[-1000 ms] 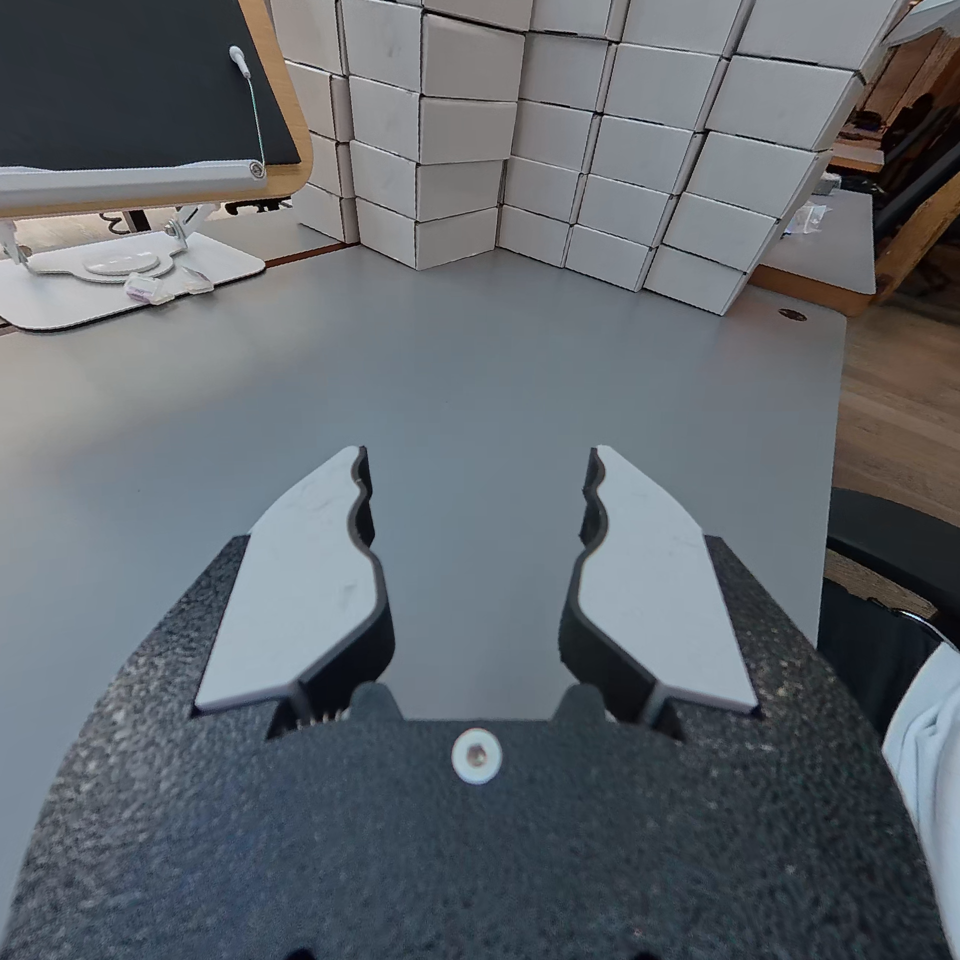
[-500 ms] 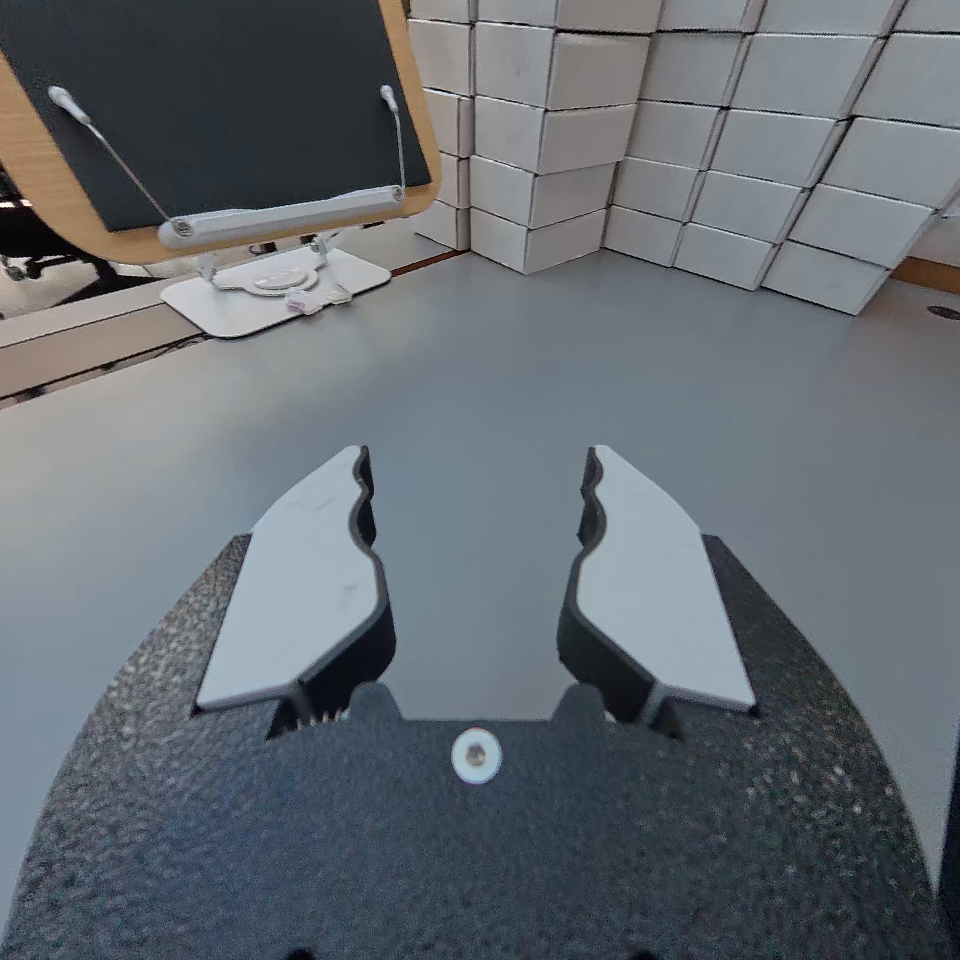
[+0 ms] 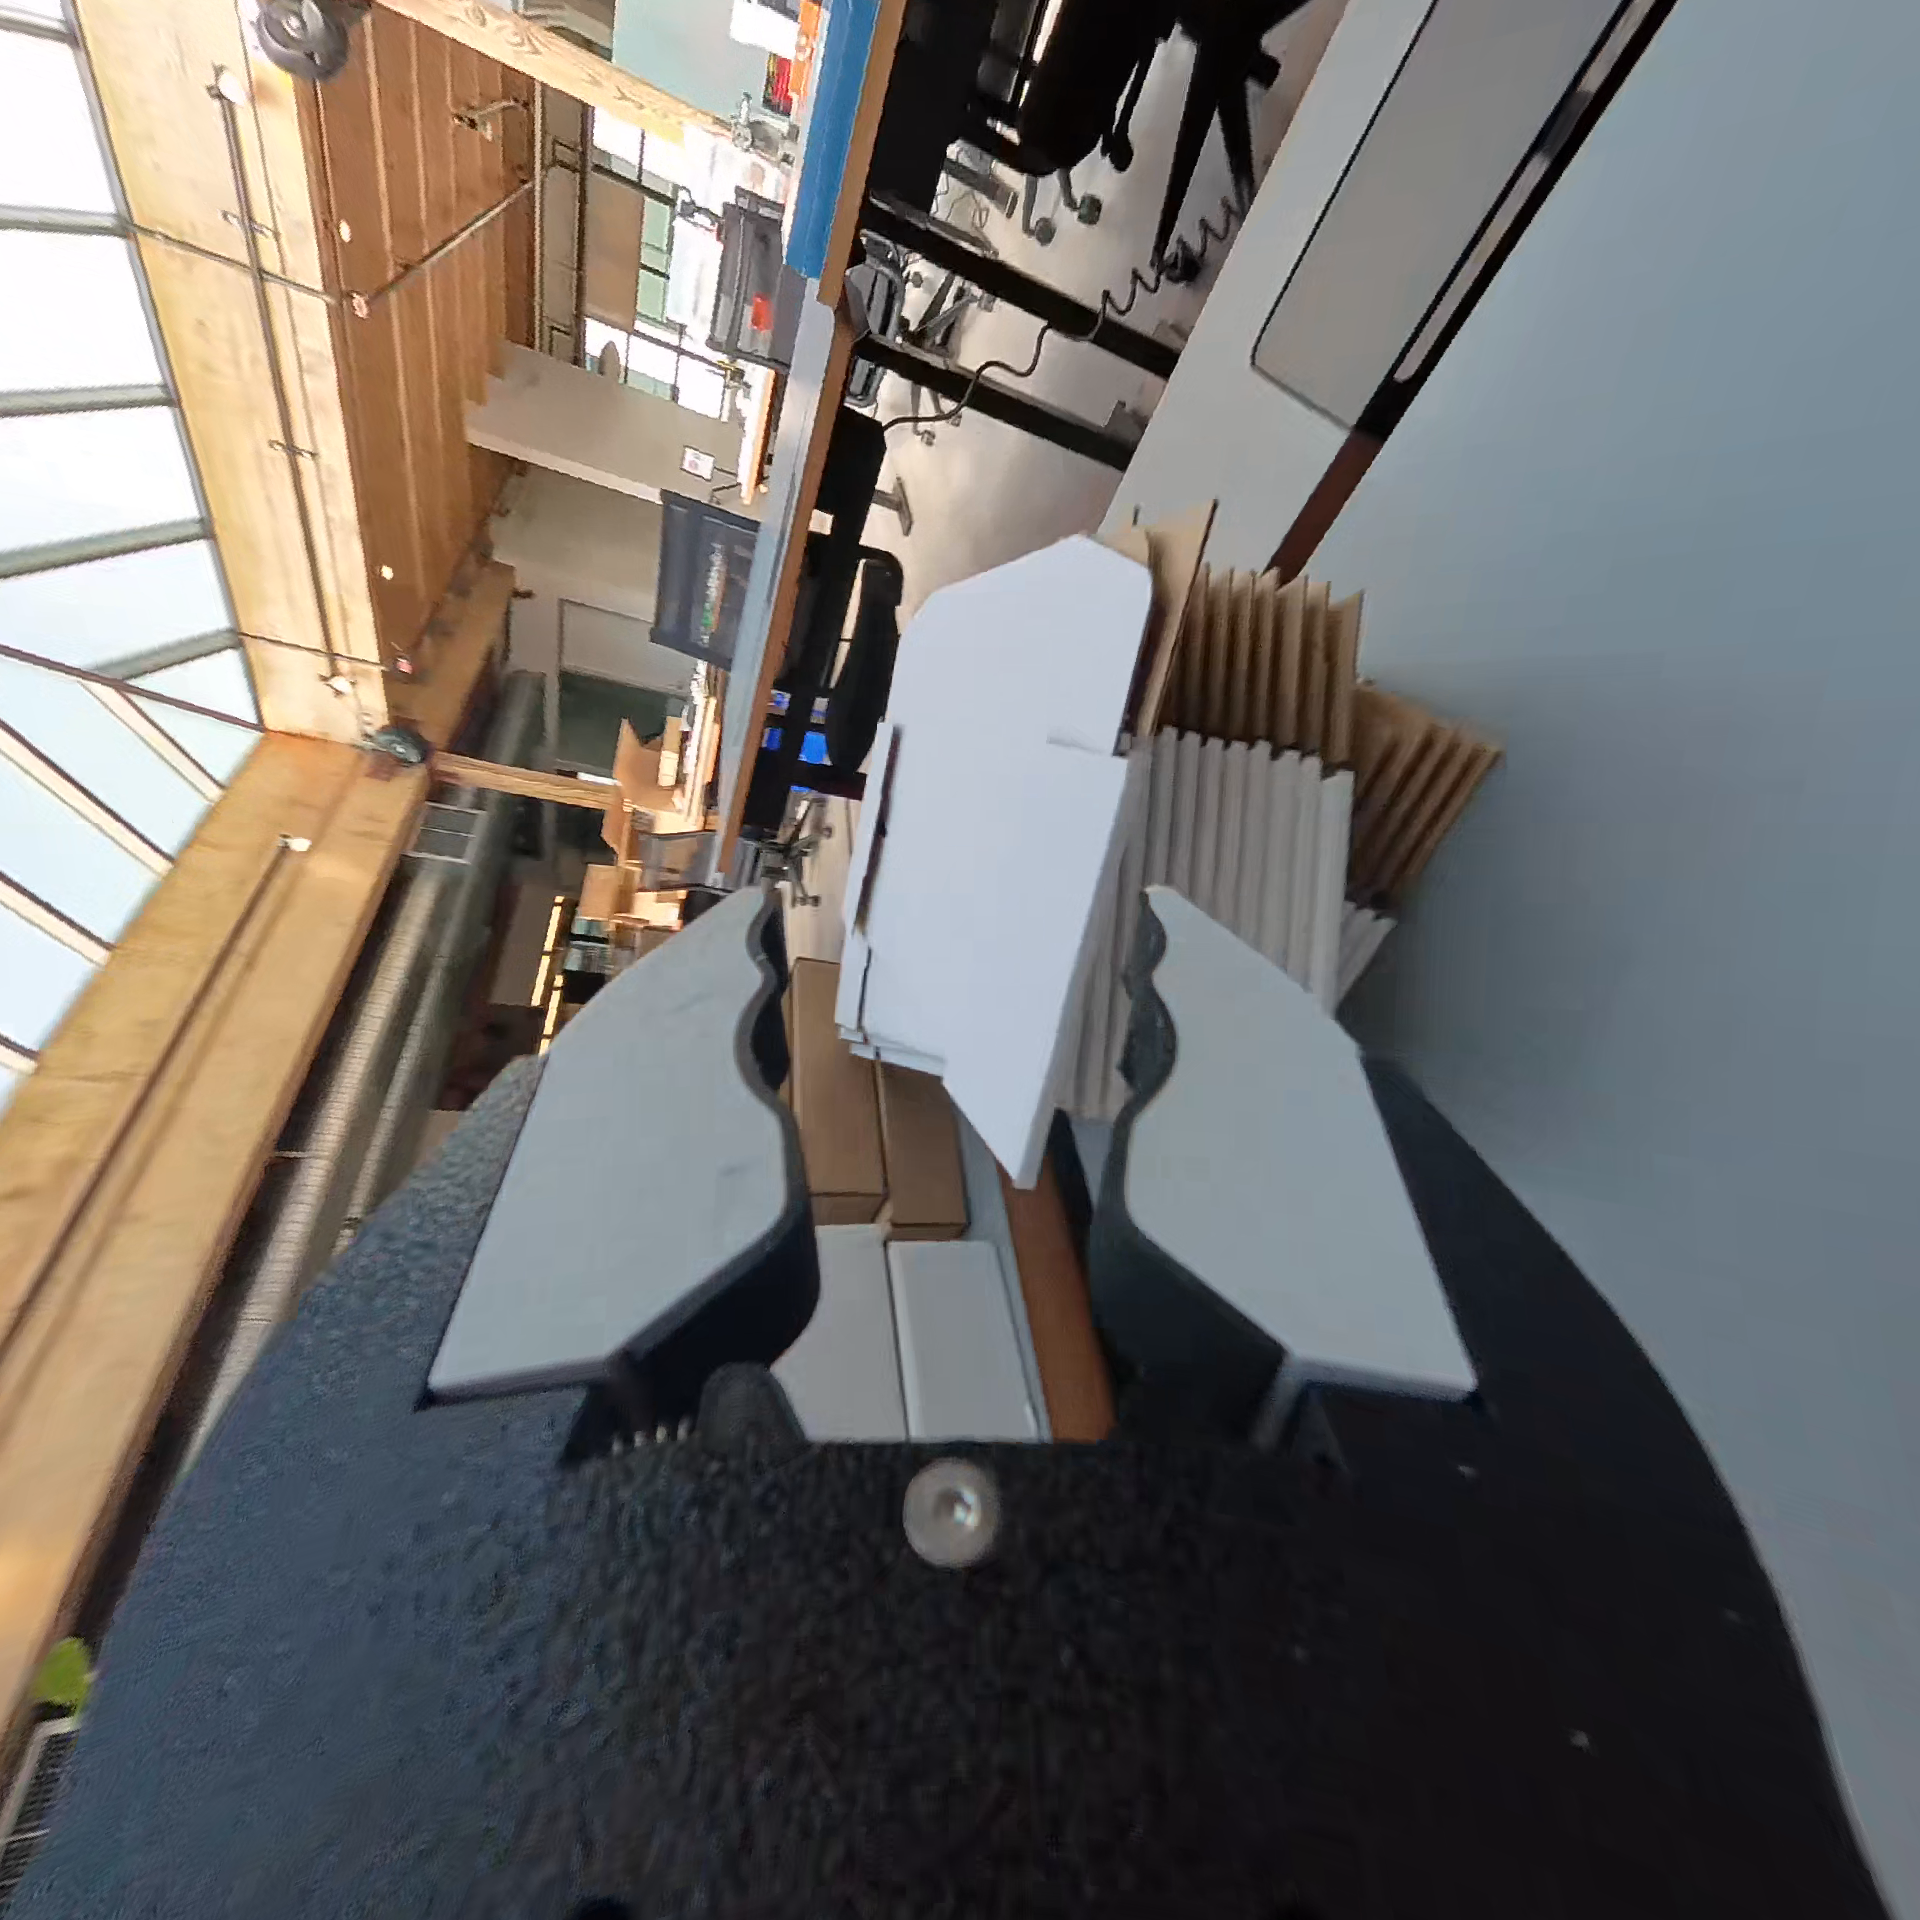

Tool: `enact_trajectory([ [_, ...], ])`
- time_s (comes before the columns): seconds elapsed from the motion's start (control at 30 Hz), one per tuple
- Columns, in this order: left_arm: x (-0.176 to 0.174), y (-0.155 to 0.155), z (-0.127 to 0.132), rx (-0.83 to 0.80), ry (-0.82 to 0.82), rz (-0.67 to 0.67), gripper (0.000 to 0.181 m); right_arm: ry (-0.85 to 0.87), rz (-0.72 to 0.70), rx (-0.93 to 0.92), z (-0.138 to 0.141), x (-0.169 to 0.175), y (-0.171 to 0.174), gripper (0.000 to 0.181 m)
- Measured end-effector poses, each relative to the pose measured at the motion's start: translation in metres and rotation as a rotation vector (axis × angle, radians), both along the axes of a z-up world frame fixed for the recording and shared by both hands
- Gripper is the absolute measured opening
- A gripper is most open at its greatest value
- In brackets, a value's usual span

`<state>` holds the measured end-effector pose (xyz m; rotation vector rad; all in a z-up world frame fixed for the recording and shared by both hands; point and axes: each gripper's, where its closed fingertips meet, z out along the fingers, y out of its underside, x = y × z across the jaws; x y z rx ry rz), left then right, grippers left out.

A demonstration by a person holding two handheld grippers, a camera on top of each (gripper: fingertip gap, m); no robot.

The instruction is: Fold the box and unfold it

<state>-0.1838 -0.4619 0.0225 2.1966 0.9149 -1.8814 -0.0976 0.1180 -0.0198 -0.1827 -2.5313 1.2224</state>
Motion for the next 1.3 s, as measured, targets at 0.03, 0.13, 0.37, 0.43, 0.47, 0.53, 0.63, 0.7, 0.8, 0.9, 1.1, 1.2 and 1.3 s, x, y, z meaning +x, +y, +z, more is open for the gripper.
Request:
enact_trajectory([
  [0.03, -0.006, -0.009, -0.005, -0.068, -0.020, 0.003, 0.059, -0.010, -0.005, 0.003, -0.002, -0.003, -0.001, 0.072],
  [0.13, -0.018, -0.021, -0.029, -0.191, -0.102, -0.008, 0.052, -0.026, -0.015, 0.011, -0.007, -0.011, -0.003, 0.072],
  [0.37, -0.024, -0.031, -0.038, -0.393, -0.070, 0.040, 0.011, -0.054, -0.016, 0.024, -0.015, -0.019, -0.012, 0.072],
  [0.43, -0.018, -0.023, -0.029, -0.431, -0.028, 0.037, 0.011, -0.051, -0.014, 0.012, -0.013, -0.018, -0.017, 0.072],
  [0.47, -0.013, -0.015, -0.024, -0.437, -0.005, 0.025, 0.011, -0.048, -0.016, -0.001, -0.011, -0.017, -0.019, 0.072],
  [0.53, 0.001, 0.013, -0.012, -0.439, 0.032, -0.016, 0.011, -0.042, -0.024, -0.033, -0.005, -0.016, -0.024, 0.071],
  [0.63, 0.028, 0.076, 0.004, -0.453, 0.048, -0.119, 0.011, -0.028, -0.034, -0.070, 0.003, -0.015, -0.031, 0.070],
  [0.7, 0.047, 0.112, 0.005, -0.407, 0.040, -0.160, 0.011, -0.027, -0.019, -0.077, 0.005, -0.012, -0.038, 0.070],
  [0.8, 0.071, 0.156, -0.002, -0.368, 0.014, -0.217, 0.011, -0.011, 0.009, -0.083, 0.007, -0.009, -0.050, 0.070],
  [0.9, 0.071, 0.151, -0.010, -0.323, 0.023, -0.187, 0.010, -0.013, 0.038, -0.086, 0.009, -0.003, -0.060, 0.070],
  [1.1, 0.045, 0.076, 0.020, -0.229, 0.083, 0.003, 0.010, 0.010, 0.038, -0.056, 0.006, 0.003, -0.050, 0.070],
  [1.2, 0.028, 0.048, 0.023, -0.176, 0.034, 0.004, 0.010, 0.010, -0.004, -0.036, 0.001, 0.000, -0.037, 0.070],
  [1.3, 0.025, 0.024, 0.004, -0.150, -0.060, 0.009, 0.010, -0.017, -0.007, -0.043, -0.004, 0.002, -0.028, 0.070],
])
